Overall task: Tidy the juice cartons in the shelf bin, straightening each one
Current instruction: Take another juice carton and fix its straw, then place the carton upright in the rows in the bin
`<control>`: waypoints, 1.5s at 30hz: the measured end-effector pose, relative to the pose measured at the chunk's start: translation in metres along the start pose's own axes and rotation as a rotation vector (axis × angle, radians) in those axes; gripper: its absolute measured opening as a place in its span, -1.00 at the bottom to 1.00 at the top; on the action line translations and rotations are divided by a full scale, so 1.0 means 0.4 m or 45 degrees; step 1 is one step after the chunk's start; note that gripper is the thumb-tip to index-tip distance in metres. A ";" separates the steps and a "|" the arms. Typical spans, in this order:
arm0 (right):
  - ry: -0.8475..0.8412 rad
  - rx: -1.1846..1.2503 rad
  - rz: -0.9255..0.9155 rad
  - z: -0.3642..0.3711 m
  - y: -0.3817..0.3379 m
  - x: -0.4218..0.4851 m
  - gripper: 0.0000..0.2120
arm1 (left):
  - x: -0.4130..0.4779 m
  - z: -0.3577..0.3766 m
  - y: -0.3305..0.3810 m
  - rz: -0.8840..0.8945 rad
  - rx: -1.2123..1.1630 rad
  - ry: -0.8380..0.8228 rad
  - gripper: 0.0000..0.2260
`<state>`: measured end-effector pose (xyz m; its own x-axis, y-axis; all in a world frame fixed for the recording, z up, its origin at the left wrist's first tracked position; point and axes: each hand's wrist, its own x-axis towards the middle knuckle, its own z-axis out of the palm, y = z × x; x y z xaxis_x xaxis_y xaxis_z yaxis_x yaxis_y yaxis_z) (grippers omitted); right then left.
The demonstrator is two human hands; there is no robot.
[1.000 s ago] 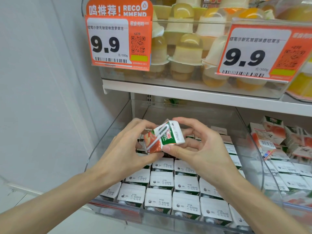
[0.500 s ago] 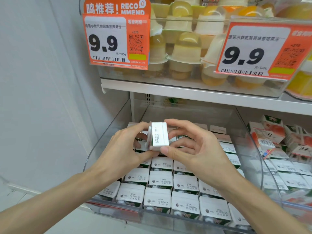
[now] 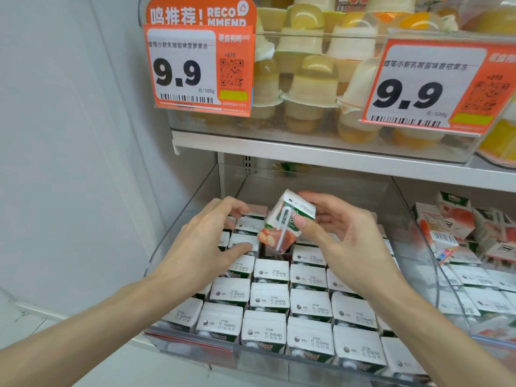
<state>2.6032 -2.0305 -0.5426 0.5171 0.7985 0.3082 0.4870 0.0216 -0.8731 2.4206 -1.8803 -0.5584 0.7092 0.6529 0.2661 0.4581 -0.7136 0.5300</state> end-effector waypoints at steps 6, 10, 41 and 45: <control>-0.280 -0.578 -0.152 0.011 0.003 -0.013 -0.57 | 0.010 -0.010 0.000 0.032 0.331 -0.128 -0.72; -0.408 -0.749 -0.123 0.029 0.008 -0.010 -0.58 | 0.034 -0.030 0.008 0.124 0.453 -0.241 -0.68; -0.255 -0.198 -0.118 0.036 -0.011 -0.001 -0.61 | 0.005 -0.060 0.044 0.218 -0.631 -0.048 -0.74; -0.197 -0.077 -0.064 0.034 -0.005 -0.003 -0.65 | -0.002 -0.051 0.045 0.102 -0.724 -0.050 -0.50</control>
<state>2.5923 -2.0233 -0.5463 0.3789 0.8805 0.2847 0.5532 0.0311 -0.8325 2.4173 -1.8887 -0.5325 0.7539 0.5849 0.2990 0.0497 -0.5047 0.8619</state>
